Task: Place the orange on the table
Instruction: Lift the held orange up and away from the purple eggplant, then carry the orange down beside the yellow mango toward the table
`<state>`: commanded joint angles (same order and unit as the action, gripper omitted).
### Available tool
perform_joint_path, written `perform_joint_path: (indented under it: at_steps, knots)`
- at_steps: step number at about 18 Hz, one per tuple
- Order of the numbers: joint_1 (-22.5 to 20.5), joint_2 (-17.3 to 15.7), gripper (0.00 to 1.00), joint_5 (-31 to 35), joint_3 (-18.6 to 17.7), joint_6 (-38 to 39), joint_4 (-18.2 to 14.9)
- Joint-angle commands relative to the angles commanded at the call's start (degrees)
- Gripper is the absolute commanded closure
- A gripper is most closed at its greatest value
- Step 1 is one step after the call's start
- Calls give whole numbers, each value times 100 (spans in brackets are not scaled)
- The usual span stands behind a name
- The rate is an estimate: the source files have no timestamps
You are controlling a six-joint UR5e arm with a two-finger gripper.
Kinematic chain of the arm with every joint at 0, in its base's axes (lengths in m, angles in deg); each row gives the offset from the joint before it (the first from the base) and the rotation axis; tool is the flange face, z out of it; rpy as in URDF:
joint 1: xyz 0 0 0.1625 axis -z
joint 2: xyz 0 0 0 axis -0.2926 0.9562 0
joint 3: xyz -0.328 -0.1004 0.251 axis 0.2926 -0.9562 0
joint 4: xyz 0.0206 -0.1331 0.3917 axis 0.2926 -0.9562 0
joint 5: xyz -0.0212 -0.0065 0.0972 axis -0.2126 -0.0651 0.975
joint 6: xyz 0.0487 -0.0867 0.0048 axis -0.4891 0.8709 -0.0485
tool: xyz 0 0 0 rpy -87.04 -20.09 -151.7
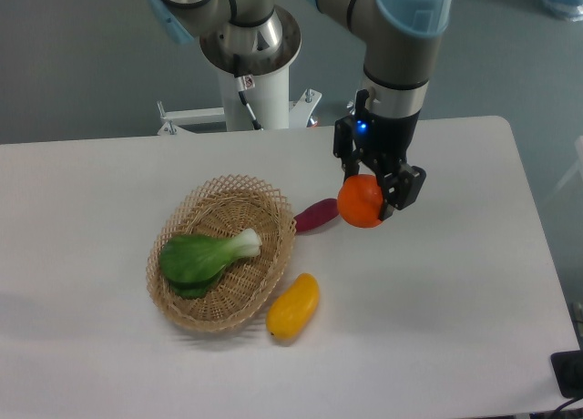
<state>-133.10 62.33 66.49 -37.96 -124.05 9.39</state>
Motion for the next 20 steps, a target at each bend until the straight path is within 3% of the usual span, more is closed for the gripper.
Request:
perform_joint_path:
  at_steps: [6, 9, 11, 13, 16, 20]
  knots:
    - [-36, 430, 43, 1124, 35, -598, 106]
    - [-27, 693, 43, 1257, 114, -608, 158]
    - [-9, 834, 43, 1257, 79, -547, 403]
    - [26, 1132, 43, 1266, -8, -433, 956]
    - [131, 1396, 43, 1170, -52, 120, 1177]
    - [351, 1775, 43, 1213, -149, 262, 1661]
